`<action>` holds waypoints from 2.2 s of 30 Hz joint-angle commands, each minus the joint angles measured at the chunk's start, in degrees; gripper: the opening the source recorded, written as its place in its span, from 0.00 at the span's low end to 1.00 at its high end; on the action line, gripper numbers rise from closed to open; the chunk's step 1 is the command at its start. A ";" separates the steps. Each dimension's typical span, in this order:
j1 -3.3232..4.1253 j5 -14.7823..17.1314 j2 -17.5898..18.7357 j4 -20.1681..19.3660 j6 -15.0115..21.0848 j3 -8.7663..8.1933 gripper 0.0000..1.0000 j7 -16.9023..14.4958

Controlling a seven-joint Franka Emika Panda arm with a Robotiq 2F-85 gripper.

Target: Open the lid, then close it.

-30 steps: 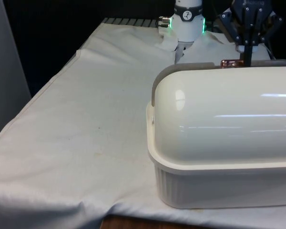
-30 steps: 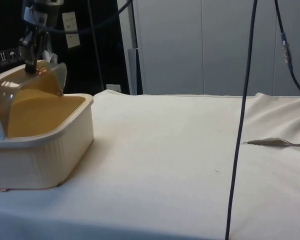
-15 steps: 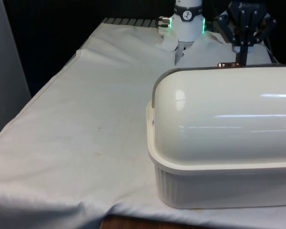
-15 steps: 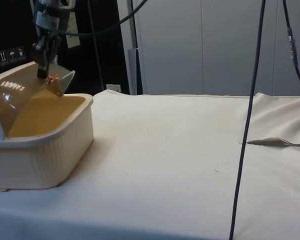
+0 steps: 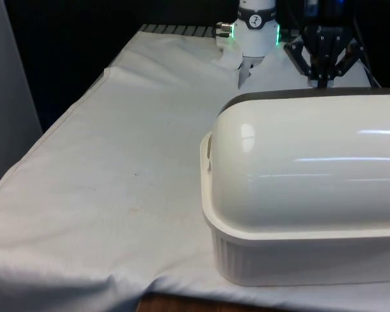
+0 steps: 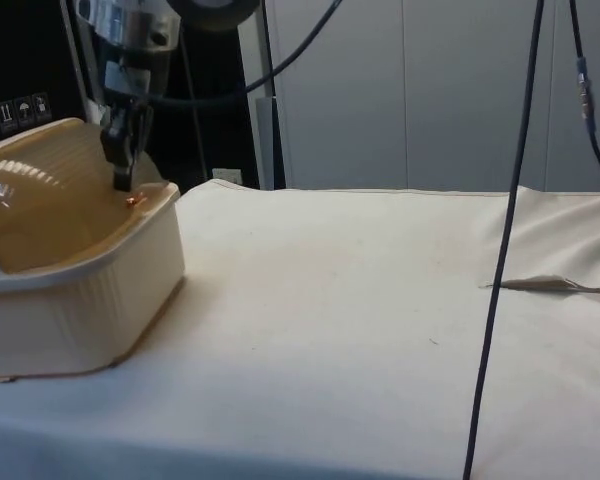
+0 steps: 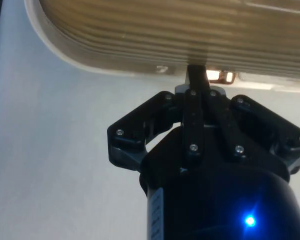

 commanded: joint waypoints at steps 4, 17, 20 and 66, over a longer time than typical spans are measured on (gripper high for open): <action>-0.06 0.23 0.40 -0.97 0.80 0.23 0.00 -0.06; -0.06 0.23 1.49 -4.76 1.09 0.63 0.00 -0.11; -0.06 0.23 1.78 -5.56 1.15 0.74 0.00 -0.11; 0.11 -2.06 -10.20 -17.65 1.83 1.72 0.25 0.46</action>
